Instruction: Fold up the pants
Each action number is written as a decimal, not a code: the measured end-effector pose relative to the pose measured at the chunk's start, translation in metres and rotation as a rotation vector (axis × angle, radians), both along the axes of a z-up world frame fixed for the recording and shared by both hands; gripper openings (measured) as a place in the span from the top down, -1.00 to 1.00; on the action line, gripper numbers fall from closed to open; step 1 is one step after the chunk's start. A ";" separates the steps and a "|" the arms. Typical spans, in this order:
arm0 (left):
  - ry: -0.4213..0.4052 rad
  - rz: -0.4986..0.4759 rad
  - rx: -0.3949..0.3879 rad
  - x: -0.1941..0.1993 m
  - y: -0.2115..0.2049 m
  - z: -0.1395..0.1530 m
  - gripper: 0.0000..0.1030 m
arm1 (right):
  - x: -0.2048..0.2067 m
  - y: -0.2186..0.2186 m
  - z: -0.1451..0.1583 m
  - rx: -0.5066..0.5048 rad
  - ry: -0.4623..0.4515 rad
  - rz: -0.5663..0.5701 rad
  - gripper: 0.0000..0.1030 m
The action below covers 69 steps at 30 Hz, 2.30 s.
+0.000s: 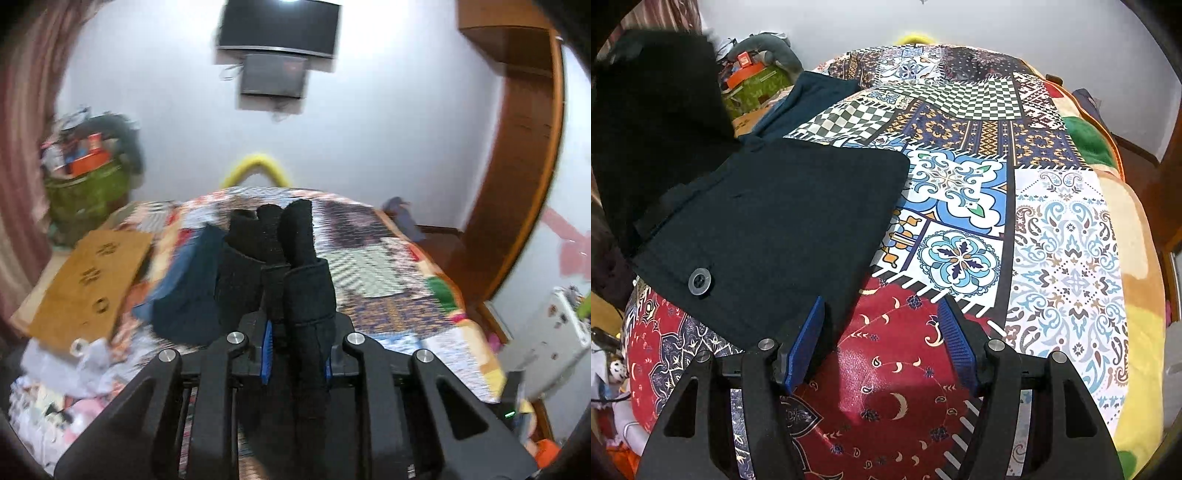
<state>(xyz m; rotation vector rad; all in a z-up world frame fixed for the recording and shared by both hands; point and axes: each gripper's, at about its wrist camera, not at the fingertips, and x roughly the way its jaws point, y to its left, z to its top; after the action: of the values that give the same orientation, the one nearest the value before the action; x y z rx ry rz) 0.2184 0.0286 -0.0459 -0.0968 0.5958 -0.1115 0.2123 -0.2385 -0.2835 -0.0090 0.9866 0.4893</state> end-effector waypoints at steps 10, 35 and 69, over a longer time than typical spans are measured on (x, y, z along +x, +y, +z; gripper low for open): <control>0.112 -0.239 0.044 0.018 -0.111 -0.039 0.64 | -0.001 -0.005 -0.003 0.036 0.011 -0.009 -0.16; 0.175 -0.331 0.157 0.012 -0.113 -0.051 -0.82 | -0.025 -0.018 0.011 0.065 -0.002 -0.026 -0.16; 0.580 -0.061 0.351 0.052 0.047 -0.203 -0.97 | -0.043 -0.038 0.045 0.048 -0.088 -0.074 -0.19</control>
<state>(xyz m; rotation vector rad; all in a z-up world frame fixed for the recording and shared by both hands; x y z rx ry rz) 0.2702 0.0757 -0.2489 0.2390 1.1888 -0.0345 0.1696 -0.2767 -0.2382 0.0482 0.8853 0.4407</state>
